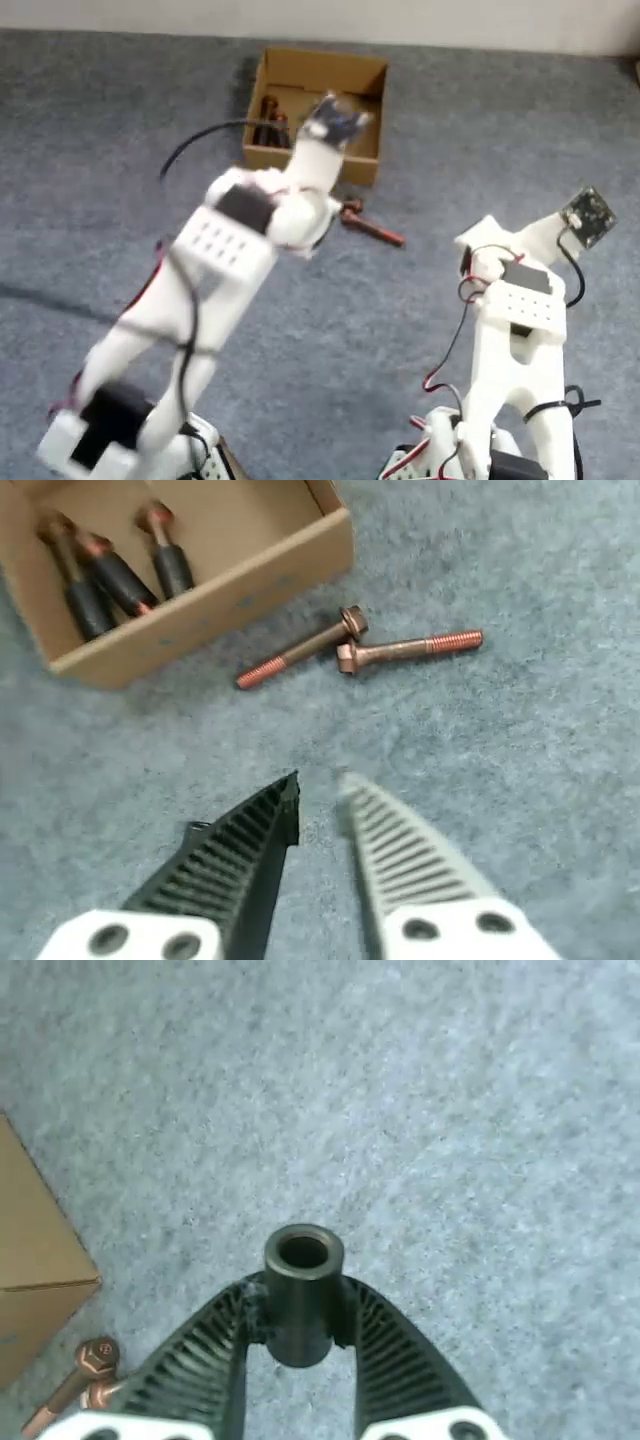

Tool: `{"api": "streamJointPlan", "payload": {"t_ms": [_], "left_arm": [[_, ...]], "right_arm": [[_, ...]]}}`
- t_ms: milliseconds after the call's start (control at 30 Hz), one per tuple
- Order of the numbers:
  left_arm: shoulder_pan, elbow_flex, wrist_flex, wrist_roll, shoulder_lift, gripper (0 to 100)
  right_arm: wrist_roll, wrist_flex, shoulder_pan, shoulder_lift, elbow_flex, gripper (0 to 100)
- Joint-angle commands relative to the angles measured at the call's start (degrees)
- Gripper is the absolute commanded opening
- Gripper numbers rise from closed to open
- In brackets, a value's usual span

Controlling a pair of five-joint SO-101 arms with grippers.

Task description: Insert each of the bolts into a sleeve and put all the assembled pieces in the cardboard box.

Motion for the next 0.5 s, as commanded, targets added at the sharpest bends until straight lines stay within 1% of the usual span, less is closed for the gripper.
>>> {"api": "streamJointPlan", "payload": {"t_ms": [0, 167, 267, 467], "left_arm": [[-0.5, -18.1, 7.3, -0.5, 13.6, 19], [-2.5, -33.0, 11.9, -13.5, 28.4, 19], [-2.8, -39.5, 12.8, -21.8, 36.7, 19], [-3.6, -52.6, 12.7, -32.6, 50.5, 19]], "right_arm": [[-0.8, -1.2, 0.6, -1.5, -0.3, 0.4], [-0.8, -1.2, 0.5, -1.5, -0.3, 0.4], [-0.8, -1.2, 0.5, -1.5, -0.3, 0.4], [-0.8, -1.2, 0.4, -1.5, -0.3, 0.4]]}}
